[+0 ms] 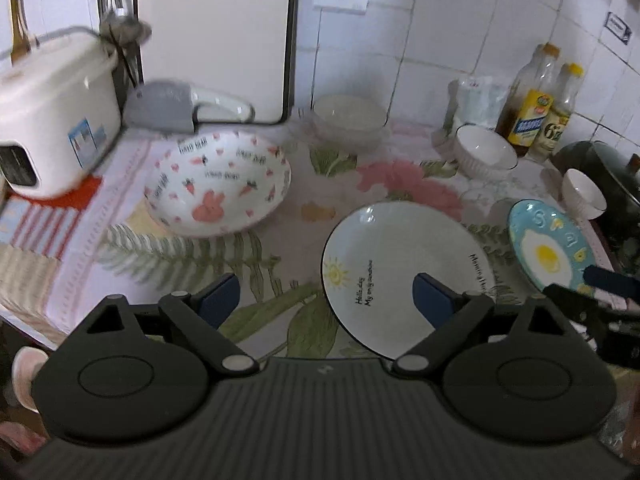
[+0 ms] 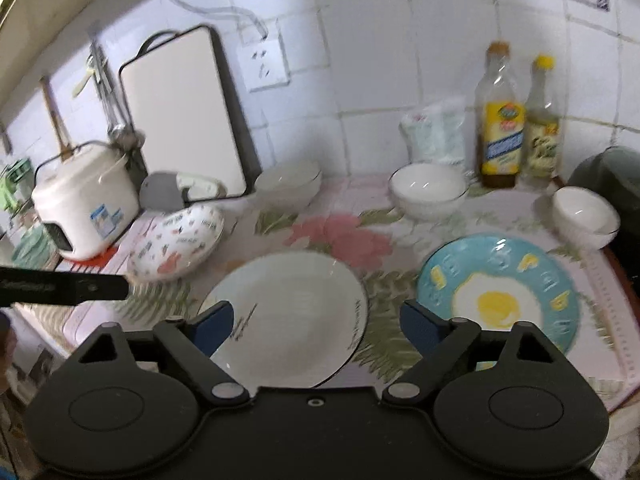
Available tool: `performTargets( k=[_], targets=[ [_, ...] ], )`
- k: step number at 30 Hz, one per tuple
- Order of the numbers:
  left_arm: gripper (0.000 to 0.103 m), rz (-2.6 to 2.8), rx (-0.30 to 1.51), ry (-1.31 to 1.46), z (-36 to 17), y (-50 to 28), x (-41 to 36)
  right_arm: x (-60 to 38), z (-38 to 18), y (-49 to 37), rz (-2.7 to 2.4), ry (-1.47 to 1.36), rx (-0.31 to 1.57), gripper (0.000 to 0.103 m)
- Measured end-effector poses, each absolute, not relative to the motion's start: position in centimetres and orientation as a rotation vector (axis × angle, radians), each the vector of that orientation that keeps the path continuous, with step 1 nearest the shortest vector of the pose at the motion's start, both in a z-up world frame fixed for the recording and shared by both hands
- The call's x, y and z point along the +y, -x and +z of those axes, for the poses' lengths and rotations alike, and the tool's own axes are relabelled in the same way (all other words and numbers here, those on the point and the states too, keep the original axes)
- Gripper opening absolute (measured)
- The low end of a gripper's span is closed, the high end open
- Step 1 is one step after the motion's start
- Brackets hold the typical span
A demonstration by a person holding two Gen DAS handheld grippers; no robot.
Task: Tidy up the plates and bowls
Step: 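Close both grippers on the rim of the white sun-print plate, then carry the white plate with both grippers toward the bunny plate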
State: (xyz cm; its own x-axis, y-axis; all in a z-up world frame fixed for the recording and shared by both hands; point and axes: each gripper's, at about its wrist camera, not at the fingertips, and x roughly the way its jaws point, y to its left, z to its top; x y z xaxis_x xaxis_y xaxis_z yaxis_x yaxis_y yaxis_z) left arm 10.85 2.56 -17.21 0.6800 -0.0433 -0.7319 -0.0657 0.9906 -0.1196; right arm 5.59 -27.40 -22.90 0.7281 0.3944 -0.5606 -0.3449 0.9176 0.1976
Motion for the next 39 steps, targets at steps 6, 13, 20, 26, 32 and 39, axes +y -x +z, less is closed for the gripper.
performTargets(
  k=[6, 13, 20, 26, 32, 39],
  targets=[
    [0.078, -0.011, 0.81, 0.171, -21.9, -13.0, 2.8, -27.4, -27.6, -8.2, 0.41, -0.074, 0.663, 0.08],
    [0.065, 0.004, 0.877, 0.208, -26.5, -15.8, 2.7, -27.6, -31.8, -10.8, 0.401, -0.145, 0.716, 0.06],
    [0.025, -0.042, 0.931, 0.23, -28.2, -17.3, 2.5, -27.3, -33.1, -11.5, 0.418, -0.181, 0.735, 0.038],
    [0.019, -0.032, 0.929, 0.243, -28.1, -17.3, 2.0, -27.3, -33.6, -11.3, 0.417, -0.176, 0.71, 0.026],
    [0.023, -0.007, 0.905, 0.151, -28.2, -16.9, 0.6, -27.9, -34.1, -12.2, 0.459, -0.235, 0.733, 0.029],
    [0.024, 0.032, 0.903, 0.156, -27.9, -17.2, 0.5, -27.4, -33.2, -12.2, 0.458, -0.197, 0.756, 0.026]
  ],
)
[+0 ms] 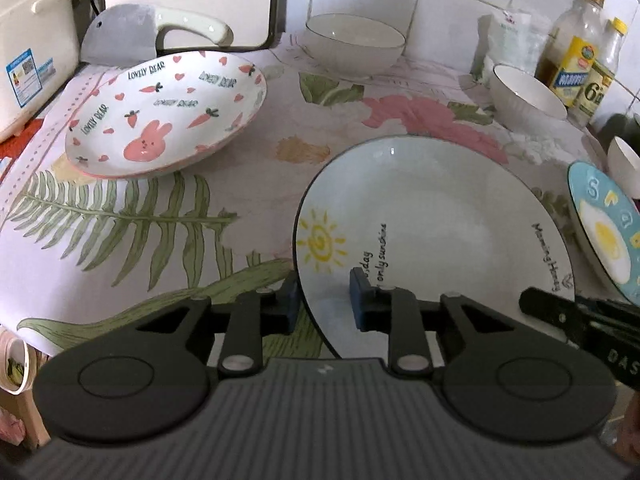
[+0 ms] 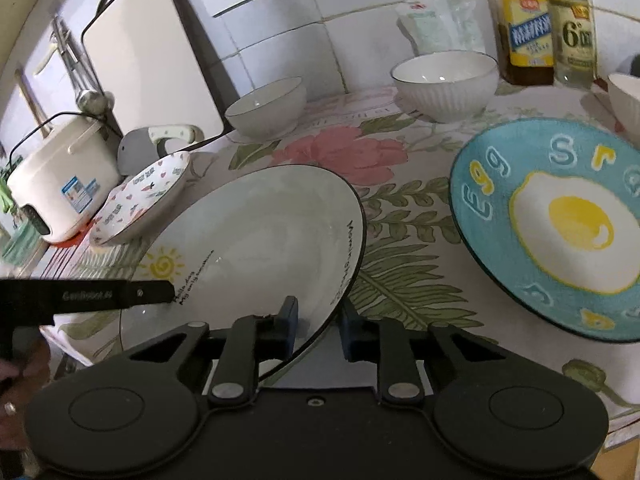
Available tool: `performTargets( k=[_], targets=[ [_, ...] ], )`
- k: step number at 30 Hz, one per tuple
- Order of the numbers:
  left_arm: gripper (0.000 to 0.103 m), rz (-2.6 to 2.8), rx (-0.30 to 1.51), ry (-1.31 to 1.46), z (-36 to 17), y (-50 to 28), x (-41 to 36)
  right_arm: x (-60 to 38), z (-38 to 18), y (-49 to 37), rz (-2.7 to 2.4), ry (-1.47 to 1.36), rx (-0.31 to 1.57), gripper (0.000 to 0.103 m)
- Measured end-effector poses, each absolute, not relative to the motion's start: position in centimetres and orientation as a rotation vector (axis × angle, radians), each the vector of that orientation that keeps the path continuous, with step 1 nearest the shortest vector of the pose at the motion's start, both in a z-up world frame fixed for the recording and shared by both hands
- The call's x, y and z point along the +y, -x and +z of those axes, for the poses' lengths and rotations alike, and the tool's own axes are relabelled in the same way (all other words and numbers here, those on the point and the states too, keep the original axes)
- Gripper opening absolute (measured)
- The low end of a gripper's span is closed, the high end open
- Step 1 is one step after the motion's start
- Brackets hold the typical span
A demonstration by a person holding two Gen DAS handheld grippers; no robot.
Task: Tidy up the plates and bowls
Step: 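Carry the white plate with both grippers toward the bunny plate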
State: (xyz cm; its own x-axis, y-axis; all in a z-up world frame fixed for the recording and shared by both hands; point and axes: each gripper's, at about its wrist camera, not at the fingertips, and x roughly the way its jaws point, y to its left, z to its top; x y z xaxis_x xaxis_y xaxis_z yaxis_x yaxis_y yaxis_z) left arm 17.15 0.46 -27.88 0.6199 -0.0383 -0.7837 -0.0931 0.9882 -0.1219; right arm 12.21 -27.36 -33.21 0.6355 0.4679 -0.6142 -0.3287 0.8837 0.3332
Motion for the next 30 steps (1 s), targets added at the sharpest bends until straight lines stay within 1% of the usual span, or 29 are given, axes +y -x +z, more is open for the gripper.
performTargets(
  k=[3, 9, 14, 17, 23, 30],
  targets=[
    [0.024, 0.014, 0.886, 0.109, -27.5, -17.1, 0.1, -27.4, -32.9, -12.3, 0.456, -0.188, 0.765, 0.026],
    [0.024, -0.021, 0.862, 0.124, -25.7, -17.7, 0.3, -27.7, -30.8, -12.8, 0.45, -0.168, 0.73, 0.026],
    [0.024, -0.055, 0.832, 0.153, -23.5, -20.1, 1.2, -27.4, -28.2, -15.0, 0.442, -0.157, 0.697, 0.026],
    [0.024, -0.068, 0.818, 0.152, -23.0, -22.3, 1.6, -27.1, -27.7, -16.8, 0.438, -0.157, 0.689, 0.026],
    [0.024, -0.08, 0.848, 0.159, -24.4, -26.6, 1.7, -26.6, -28.8, -20.2, 0.401, -0.179, 0.723, 0.026],
    [0.024, -0.093, 0.91, 0.178, -27.2, -29.2, 2.0, -25.7, -30.5, -21.9, 0.342, -0.163, 0.778, 0.027]
  ],
)
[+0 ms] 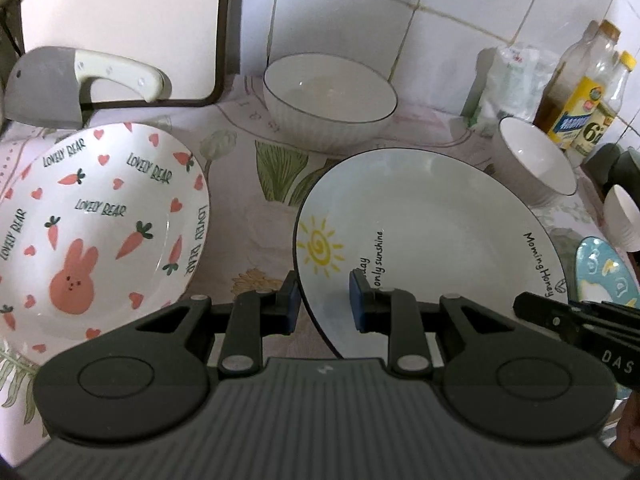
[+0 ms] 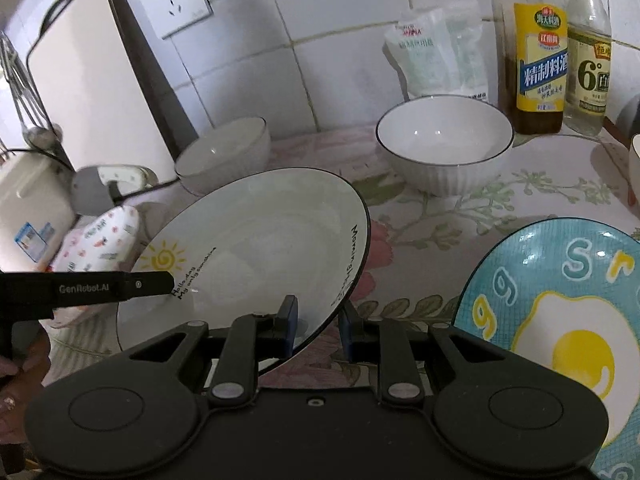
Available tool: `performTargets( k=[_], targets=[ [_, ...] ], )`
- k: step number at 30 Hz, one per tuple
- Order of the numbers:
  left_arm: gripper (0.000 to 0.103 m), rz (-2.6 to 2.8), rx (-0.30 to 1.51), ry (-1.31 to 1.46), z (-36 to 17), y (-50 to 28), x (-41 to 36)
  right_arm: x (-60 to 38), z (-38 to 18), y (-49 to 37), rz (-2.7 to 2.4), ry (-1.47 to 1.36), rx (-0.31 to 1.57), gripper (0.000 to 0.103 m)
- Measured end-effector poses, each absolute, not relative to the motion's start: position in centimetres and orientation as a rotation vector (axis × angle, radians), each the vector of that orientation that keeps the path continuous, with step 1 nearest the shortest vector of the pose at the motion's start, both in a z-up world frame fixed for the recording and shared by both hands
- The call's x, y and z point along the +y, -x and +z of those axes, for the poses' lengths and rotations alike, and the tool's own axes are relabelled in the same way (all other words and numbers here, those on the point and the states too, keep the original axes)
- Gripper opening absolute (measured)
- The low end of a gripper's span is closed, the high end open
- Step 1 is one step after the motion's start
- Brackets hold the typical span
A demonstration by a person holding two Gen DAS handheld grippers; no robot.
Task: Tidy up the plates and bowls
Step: 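Carry the white plate with both grippers toward the bunny plate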
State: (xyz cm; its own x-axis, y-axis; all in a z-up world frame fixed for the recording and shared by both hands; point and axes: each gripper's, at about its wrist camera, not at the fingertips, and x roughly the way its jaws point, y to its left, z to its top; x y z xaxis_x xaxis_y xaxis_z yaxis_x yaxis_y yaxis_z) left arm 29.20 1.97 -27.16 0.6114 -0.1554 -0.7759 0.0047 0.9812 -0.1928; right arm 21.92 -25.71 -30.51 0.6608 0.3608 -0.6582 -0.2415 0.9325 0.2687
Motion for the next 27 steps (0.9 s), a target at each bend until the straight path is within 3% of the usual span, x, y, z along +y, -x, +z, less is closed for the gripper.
performTargets(
  k=[13, 21, 24, 27],
  targets=[
    [0.023, -0.106, 0.934, 0.159, -28.0, -29.9, 1.8, -25.2, -31.2, -23.6, 0.325, -0.093, 0.766, 0.028],
    [0.024, -0.099, 0.944, 0.108, -27.2, -29.5, 1.0, -23.9, -31.3, -22.7, 0.274, 0.061, 0.756, 0.036],
    [0.029, -0.098, 0.949, 0.095, -26.3, -28.9, 1.0, -23.7, -30.8, -21.7, 0.264, 0.111, 0.725, 0.04],
    [0.043, -0.079, 0.959, 0.069, -25.4, -28.2, 0.7, -23.8, -29.7, -20.5, 0.261, 0.12, 0.696, 0.042]
  ],
)
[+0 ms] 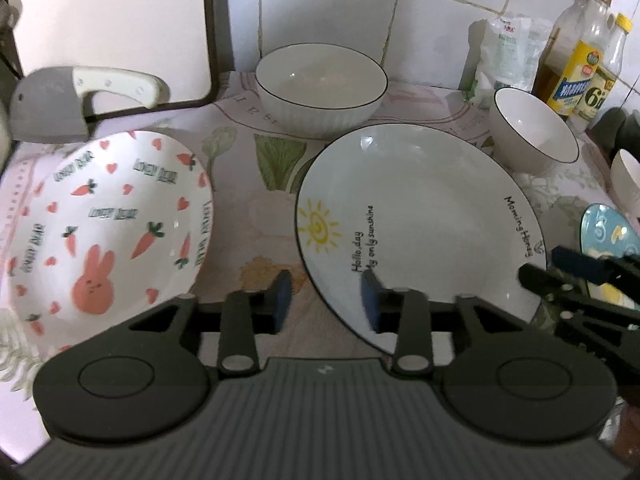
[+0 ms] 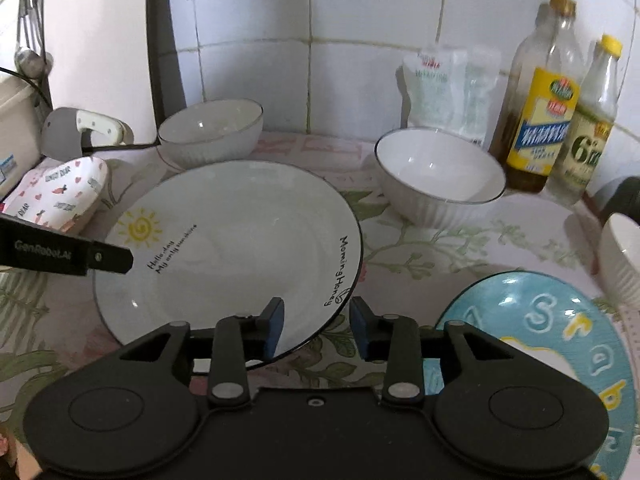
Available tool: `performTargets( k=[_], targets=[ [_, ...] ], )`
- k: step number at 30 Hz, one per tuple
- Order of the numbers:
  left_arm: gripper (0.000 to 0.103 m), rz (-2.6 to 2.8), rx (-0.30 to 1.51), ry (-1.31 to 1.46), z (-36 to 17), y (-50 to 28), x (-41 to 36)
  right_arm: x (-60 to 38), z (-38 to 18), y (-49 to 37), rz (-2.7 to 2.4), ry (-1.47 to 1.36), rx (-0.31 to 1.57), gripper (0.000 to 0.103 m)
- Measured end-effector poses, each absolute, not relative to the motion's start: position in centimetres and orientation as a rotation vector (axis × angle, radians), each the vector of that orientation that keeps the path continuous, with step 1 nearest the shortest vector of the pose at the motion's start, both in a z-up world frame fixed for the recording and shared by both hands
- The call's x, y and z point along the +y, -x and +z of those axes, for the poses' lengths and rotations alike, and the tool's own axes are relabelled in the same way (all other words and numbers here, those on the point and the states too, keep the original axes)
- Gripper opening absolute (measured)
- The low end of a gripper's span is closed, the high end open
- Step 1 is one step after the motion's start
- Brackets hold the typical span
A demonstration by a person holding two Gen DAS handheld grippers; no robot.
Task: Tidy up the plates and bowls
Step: 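Carry the white plate with both grippers toward the bunny plate, then lower the white plate onto the cloth and open both grippers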
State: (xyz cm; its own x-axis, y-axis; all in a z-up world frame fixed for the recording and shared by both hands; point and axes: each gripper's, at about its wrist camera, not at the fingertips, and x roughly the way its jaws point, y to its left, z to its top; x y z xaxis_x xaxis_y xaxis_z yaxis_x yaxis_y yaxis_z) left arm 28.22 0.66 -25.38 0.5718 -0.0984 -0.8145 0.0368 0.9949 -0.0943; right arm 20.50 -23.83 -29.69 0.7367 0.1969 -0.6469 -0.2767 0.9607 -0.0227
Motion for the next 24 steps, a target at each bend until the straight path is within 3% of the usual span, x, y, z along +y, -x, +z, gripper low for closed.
performTargets(
  k=[13, 24],
  targets=[
    [0.063, -0.145, 0.902, 0.019, -18.2, -22.8, -1.4, -25.7, -23.9, -14.6, 0.264, 0.062, 0.613, 0.054],
    [0.073, -0.201, 0.864, -0.065, -13.2, -18.8, -4.5, -29.1, -19.5, -8.9, 0.21, 0.081, 0.535, 0.065]
  ],
)
